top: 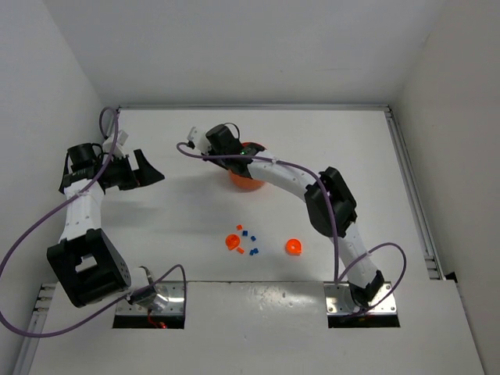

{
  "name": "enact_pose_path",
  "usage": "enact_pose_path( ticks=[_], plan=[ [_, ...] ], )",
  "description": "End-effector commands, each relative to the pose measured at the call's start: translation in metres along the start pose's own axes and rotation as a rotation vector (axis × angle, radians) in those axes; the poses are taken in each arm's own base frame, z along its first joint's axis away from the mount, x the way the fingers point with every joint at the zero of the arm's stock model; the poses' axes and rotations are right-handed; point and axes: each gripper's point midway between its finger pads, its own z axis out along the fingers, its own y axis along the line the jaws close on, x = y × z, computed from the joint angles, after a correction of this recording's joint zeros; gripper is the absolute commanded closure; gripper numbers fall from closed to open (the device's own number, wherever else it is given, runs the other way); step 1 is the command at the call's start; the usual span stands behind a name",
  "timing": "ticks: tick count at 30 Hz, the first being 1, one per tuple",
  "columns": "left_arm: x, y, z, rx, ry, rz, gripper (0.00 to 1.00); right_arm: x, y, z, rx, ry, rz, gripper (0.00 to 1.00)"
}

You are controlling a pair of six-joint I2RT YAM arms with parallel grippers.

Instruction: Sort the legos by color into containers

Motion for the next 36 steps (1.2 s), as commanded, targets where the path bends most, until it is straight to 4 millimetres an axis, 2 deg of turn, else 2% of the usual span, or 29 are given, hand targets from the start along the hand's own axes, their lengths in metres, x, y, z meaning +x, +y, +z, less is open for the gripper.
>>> enact_pose_path(
  ticks=[1,3,7,8,10,11,13,22,27,28,31,33,36],
  plan=[
    [-0.006,-0.003,-0.005,0.012,-0.035,0.023,0.0,-0.021,-0.029,-0.006,0.077,-0.054,0.07,1.0],
    [-0.005,-0.002,-0.004,0.013,-0.029,0.016,0.0,-0.007,-0.028,-0.006,0.063,-0.026,0.069,1.0],
    [-0.004,-0.002,-0.002,0.023,-0.024,0.0,0.0,0.004,-0.026,-0.009,0.04,-0.008,0.069,1.0],
    [-0.006,-0.002,-0.002,0.022,-0.03,0.007,0.0,0.001,-0.029,-0.017,0.044,-0.016,0.071,1.0],
    [-0.006,-0.002,-0.002,0.022,-0.03,0.007,0.0,0.012,-0.028,-0.02,0.025,0.009,0.07,1.0],
    [-0.006,-0.002,-0.002,0.022,-0.03,0.007,0.0,0.009,-0.03,-0.023,0.029,0.002,0.072,1.0],
    [-0.006,-0.002,-0.002,0.022,-0.03,0.007,0.0,0.019,-0.024,-0.029,0.003,0.028,0.054,1.0],
    [-0.006,-0.003,-0.002,0.032,-0.031,0.007,0.0,0.038,0.001,-0.053,-0.121,0.042,0.014,1.0],
    [-0.003,-0.002,-0.001,0.032,-0.025,0.0,0.0,0.045,0.004,-0.069,-0.154,0.048,-0.036,1.0],
    [-0.002,-0.002,-0.001,0.032,-0.025,0.0,0.0,0.053,0.008,-0.069,-0.167,0.07,-0.039,1.0],
    [-0.002,-0.002,-0.001,0.032,-0.025,0.0,0.0,0.057,0.006,-0.079,-0.159,0.072,-0.061,1.0],
    [-0.002,-0.002,-0.001,0.032,-0.025,0.0,0.0,0.066,0.008,-0.083,-0.157,0.087,-0.074,1.0],
    [-0.002,-0.002,-0.001,0.032,-0.025,0.0,0.0,0.066,0.004,-0.09,-0.137,0.072,-0.072,1.0]
  ],
)
